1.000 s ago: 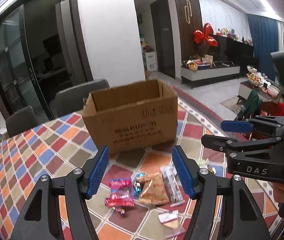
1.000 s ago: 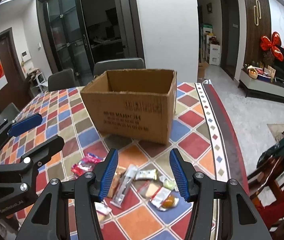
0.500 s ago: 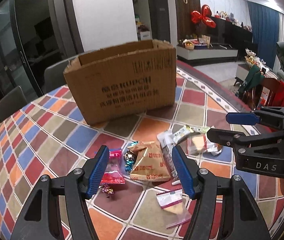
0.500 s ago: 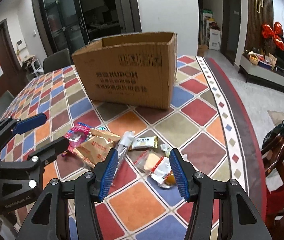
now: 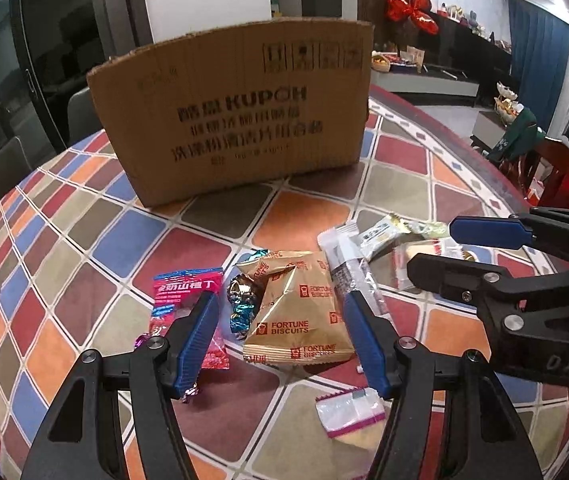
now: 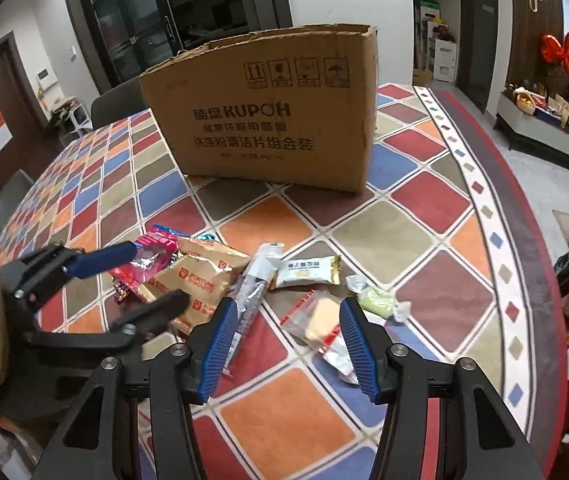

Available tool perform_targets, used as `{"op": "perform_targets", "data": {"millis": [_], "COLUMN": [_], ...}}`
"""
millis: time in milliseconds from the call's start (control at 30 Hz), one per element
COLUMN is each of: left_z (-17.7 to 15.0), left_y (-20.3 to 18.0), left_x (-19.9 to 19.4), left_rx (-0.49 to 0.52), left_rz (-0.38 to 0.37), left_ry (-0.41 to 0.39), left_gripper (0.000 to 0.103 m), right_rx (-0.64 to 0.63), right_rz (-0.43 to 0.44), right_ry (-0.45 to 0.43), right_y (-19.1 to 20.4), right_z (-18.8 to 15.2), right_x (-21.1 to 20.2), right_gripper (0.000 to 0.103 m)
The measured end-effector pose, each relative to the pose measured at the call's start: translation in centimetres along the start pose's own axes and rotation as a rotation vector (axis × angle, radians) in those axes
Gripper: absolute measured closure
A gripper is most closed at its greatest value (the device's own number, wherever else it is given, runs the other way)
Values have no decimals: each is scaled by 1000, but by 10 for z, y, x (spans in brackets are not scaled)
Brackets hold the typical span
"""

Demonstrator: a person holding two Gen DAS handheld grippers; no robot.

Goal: Organize snacks
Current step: 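Move both open tools back down toward the remaining snacks, then grasp the clear stick pack with the right tool while the left grasps the Fortune Biscuits bag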

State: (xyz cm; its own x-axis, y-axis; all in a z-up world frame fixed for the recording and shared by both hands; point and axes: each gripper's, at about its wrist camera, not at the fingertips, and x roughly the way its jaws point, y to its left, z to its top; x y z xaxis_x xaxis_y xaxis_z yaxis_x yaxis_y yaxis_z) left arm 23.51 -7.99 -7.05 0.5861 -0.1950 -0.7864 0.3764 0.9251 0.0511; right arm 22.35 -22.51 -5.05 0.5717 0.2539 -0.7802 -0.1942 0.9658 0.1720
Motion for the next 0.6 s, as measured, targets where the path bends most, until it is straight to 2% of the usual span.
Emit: {"op": "perform_targets", "data": {"millis": [133,300,367,500,600], "left_z": [-1,-2,-3,-5,-5], "left_y": [0,2,2,3,2], "left_x": [9,15,17,14,7], "left_rx": [-9,-24,-25,-30,-23], "left_rz": [-12,-43,-42,-59,-55], "left_ry": [14,31,31,14,1], "left_gripper": [42,57,59,68,68], "right_rx": [28,70,83,98,93], "right_rz": [52,103,108,109,116], "right_ry": [20,64,79,92,93], "right_y": [1,0,-1,2,5], "right_z": [3,4,4,4,4], "right_x": [13,30,37,46,48], "right_gripper": [49,52,55,59,60]}}
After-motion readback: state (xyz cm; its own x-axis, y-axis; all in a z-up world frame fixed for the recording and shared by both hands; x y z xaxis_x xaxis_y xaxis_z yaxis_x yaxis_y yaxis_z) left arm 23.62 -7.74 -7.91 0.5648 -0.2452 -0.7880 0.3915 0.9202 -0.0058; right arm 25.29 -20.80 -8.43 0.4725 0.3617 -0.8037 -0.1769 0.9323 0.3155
